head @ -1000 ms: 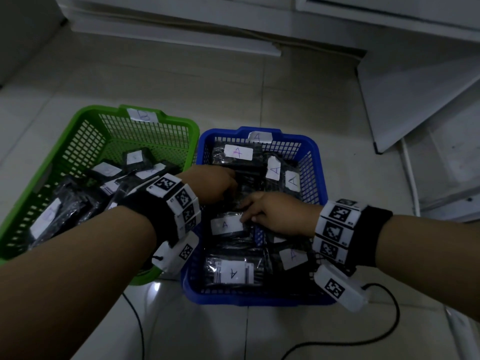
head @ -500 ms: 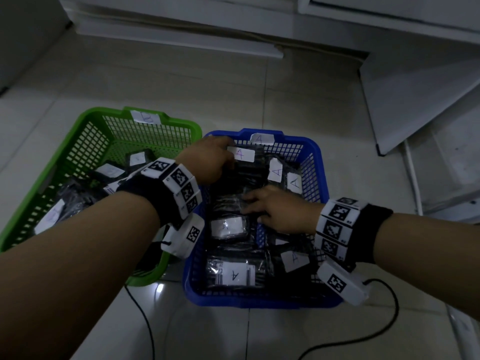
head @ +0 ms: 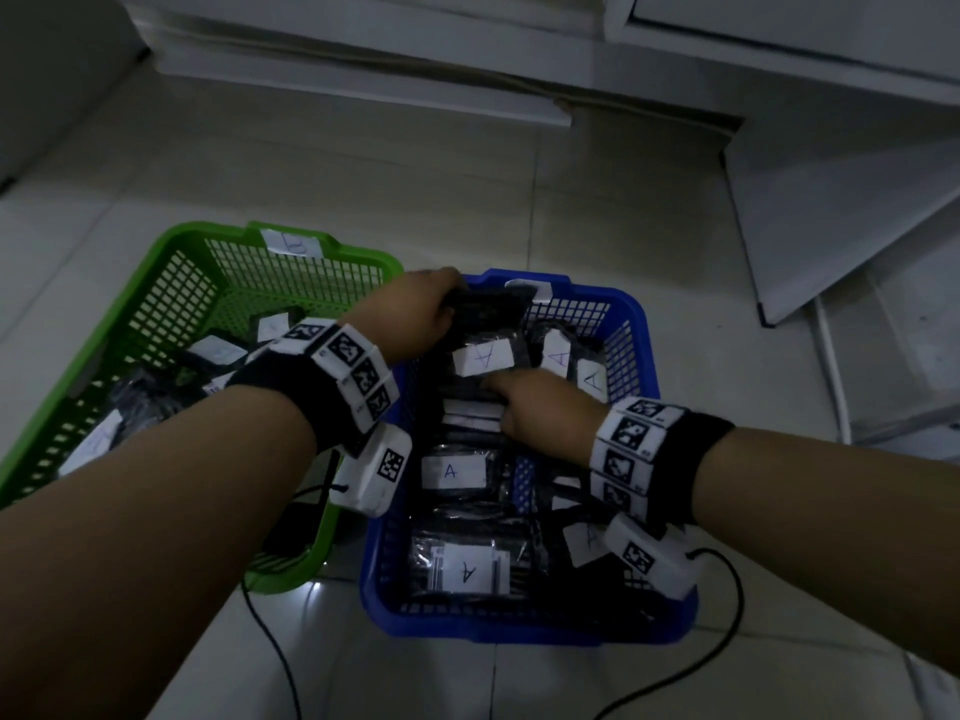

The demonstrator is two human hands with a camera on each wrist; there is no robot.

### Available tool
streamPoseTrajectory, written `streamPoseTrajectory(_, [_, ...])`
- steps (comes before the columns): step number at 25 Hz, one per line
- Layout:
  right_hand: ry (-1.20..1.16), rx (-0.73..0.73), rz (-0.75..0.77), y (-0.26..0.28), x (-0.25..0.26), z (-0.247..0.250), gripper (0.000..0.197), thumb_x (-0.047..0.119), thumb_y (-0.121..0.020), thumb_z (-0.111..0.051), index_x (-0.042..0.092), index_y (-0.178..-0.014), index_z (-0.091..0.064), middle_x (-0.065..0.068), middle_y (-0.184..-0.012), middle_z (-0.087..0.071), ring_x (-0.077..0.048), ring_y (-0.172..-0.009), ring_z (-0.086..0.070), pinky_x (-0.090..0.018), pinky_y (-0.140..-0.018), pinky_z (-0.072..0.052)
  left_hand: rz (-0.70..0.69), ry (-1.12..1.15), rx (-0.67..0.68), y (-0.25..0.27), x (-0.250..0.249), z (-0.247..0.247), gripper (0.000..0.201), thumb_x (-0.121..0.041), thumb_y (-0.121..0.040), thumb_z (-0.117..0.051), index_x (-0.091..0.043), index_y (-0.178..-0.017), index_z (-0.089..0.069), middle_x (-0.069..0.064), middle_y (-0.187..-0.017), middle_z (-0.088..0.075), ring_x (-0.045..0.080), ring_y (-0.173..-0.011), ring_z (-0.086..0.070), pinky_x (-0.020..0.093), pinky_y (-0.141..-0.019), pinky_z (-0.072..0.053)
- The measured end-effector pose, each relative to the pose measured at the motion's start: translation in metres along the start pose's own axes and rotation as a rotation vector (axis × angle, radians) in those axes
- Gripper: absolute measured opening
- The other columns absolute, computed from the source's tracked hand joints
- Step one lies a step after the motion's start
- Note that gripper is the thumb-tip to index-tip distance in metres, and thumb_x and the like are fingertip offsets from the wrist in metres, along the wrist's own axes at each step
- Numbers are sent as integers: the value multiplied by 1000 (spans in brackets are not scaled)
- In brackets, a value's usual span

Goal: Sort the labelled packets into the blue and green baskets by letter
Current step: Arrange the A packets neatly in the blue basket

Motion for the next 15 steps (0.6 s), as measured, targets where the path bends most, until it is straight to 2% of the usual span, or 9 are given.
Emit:
streamPoseTrajectory(2, [-132, -15, -79, -1, -9, 7, 46, 9, -90, -52, 10, -136, -49, -16, -128, -58, -31, -113, -56, -32, -89, -49, 10, 83, -113, 4, 5, 11, 31, -13, -91, -48, -8, -122, -53, 16, -115, -55, 30, -103, -55, 26, -82, -38])
streamPoseTrajectory(4, [-194, -76, -87, -1, -12, 12, 40, 10, -89, -57, 10, -128, -53, -16, -128, -56, -31, -110, -57, -33, -88, -49, 25, 196, -161, 8, 6, 18, 30, -14, -92, -49, -13, -122, -54, 13, -114, -58, 28, -103, -57, 26, -85, -41])
streamPoseTrajectory(6, [-215, -192, -94, -1, -15, 16, 32, 9, -87, -62, 9, -118, -54, -17, -125, -50, -32, -106, -56, -28, -82, -46, 36, 310, -109, 12, 6, 17, 29, -16, -93, -49, -21, -121, -49, 10, -108, -65, 28, -94, -63, 36, -86, -51])
streamPoseTrajectory(8, [-173, -224, -94, -2, -20, 12, 36, 5, -89, -56, 8, -125, -54, -18, -133, -41, -32, -117, -47, -18, -88, -36, 43, 355, -36, 17, 7, 14, 27, -16, -92, -50, -23, -117, -45, 10, -102, -68, 28, -89, -65, 45, -84, -53])
streamPoseTrajectory(9, [-142, -202, -81, -3, -23, 8, 42, 3, -91, -52, 8, -132, -52, -17, -139, -38, -32, -124, -42, -17, -94, -31, 51, 352, -8, 20, 9, 14, 26, -16, -92, -50, -23, -116, -44, 10, -103, -67, 28, -91, -65, 46, -86, -53])
streamPoseTrajectory(11, [-18, -171, -19, 2, -25, 5, 51, 0, -91, -50, 11, -140, -45, -16, -144, -37, -34, -129, -35, -24, -103, -27, 51, 335, 24, 24, 11, 15, 26, -14, -92, -50, -22, -116, -44, 10, -108, -65, 28, -95, -63, 43, -88, -52])
streamPoseTrajectory(12, [53, -201, 42, 5, -23, 7, 52, -1, -89, -53, 12, -139, -47, -16, -141, -43, -37, -126, -37, -29, -104, -28, 49, 330, 24, 26, 12, 17, 27, -13, -92, -50, -22, -117, -45, 10, -108, -65, 28, -96, -63, 42, -87, -52])
streamPoseTrajectory(14, [173, -261, 140, 7, -21, 15, 51, 0, -81, -60, 15, -130, -59, -19, -131, -54, -43, -119, -44, -44, -102, -38, 58, 354, 10, 29, 15, 22, 27, -12, -92, -49, -23, -116, -45, 9, -107, -66, 28, -94, -64, 43, -86, -53])
streamPoseTrajectory(15, [234, -260, 151, 5, -21, 19, 50, 2, -79, -62, 18, -127, -61, -18, -134, -52, -44, -124, -42, -50, -101, -39, 66, 379, 3, 30, 17, 23, 26, -13, -92, -49, -24, -114, -45, 8, -106, -66, 29, -93, -64, 45, -86, -53])
Point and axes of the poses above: each hand's wrist, its own y-axis away from the middle knuckle, its own z-axis out of the back of the hand, x = y × z, the point moved 7 cm from there along -y, towards the middle knuckle
